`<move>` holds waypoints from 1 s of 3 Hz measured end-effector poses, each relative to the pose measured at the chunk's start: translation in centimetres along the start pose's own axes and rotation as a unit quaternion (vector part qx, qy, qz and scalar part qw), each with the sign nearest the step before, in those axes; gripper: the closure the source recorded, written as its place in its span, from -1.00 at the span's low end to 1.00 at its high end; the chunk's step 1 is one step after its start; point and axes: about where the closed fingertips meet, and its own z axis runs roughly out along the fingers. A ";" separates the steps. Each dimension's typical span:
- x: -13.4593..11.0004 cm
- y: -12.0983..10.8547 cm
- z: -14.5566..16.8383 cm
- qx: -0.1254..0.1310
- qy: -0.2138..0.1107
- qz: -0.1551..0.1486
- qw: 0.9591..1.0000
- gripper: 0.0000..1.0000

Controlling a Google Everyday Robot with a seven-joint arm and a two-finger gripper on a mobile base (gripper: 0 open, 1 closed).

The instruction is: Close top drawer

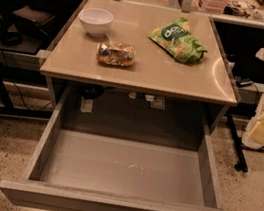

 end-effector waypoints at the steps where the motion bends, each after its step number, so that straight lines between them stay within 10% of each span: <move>1: 0.0 0.0 0.0 0.000 0.000 0.000 1.000 -1.00; 3: 2.4 1.4 3.5 0.007 0.011 0.025 1.000 -1.00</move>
Offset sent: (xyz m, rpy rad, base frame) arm -0.0011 -0.0040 -0.0417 0.0197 0.0414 -0.0317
